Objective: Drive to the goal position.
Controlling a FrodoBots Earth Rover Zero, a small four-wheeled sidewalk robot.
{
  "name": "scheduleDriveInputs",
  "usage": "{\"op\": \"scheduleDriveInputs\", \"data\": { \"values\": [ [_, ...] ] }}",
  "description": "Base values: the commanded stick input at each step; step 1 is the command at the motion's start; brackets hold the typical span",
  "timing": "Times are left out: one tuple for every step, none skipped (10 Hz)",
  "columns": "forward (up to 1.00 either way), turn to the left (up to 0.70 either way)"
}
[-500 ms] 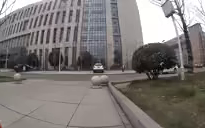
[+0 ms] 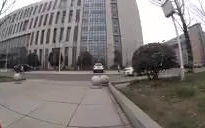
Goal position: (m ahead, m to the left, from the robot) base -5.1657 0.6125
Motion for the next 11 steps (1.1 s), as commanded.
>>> {"op": "scheduleDriveInputs", "data": {
  "values": [
    [0.0,0.7],
    [0.0,0.7],
    [0.0,0.7],
    [0.0,0.7],
    [0.0,0.7],
    [0.0,0.7],
    [0.0,0.7],
    [0.0,0.7],
    [0.0,0.7],
    [0.0,0.7],
    [0.0,0.7]
  ]
}}
